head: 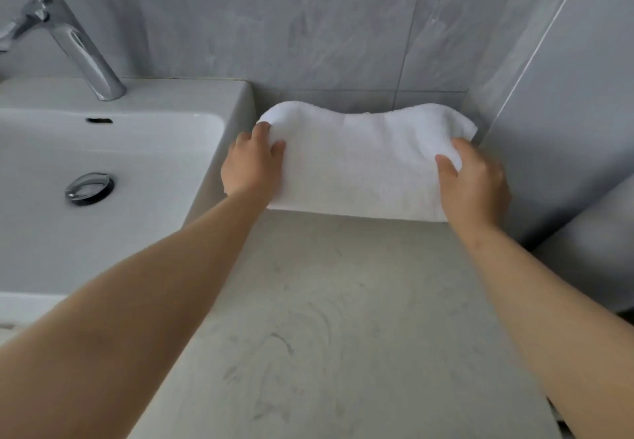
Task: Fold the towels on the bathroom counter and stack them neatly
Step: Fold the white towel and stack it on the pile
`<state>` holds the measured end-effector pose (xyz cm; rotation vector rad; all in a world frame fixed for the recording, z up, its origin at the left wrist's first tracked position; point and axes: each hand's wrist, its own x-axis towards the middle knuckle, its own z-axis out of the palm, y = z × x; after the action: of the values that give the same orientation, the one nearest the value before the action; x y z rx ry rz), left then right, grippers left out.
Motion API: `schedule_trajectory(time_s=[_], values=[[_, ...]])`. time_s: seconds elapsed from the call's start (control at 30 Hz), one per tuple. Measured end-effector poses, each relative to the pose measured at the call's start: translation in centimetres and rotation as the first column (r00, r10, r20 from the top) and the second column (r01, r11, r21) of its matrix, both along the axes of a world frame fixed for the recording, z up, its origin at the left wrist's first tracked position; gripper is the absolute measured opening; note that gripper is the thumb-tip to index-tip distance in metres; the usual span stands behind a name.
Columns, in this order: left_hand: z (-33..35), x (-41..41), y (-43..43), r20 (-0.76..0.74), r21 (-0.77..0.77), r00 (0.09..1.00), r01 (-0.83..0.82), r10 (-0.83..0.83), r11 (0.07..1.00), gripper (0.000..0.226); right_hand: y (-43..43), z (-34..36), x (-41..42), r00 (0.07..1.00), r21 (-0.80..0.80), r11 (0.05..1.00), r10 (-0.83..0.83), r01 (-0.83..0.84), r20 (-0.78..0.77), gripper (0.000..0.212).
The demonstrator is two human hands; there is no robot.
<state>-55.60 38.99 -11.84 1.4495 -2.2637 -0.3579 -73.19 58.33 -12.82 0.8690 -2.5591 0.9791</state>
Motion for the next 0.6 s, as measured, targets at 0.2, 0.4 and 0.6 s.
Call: schedule_trajectory(time_s=[0.2,0.4,0.6], values=[[-0.5,-3.4,-4.7,0.074,-0.014,0.997,0.016,-0.015,1.000,0.041,-4.7,-0.5,-3.7,1.000,0.100,0.995,0.006,-0.006,0.000,0.035],[-1.9,-5.2,-7.2,0.131,-0.016,0.991,0.004,-0.002,1.000,0.042,-8.1,-2.2,-6.1,0.999,0.152,0.988,0.025,-0.020,-0.032,0.033],[-3.1,-6.2,-8.4,0.131,-0.036,0.991,0.020,-0.015,0.999,0.041,-9.0,-3.1,-7.2,0.998,0.213,0.977,0.005,0.008,-0.063,0.032]])
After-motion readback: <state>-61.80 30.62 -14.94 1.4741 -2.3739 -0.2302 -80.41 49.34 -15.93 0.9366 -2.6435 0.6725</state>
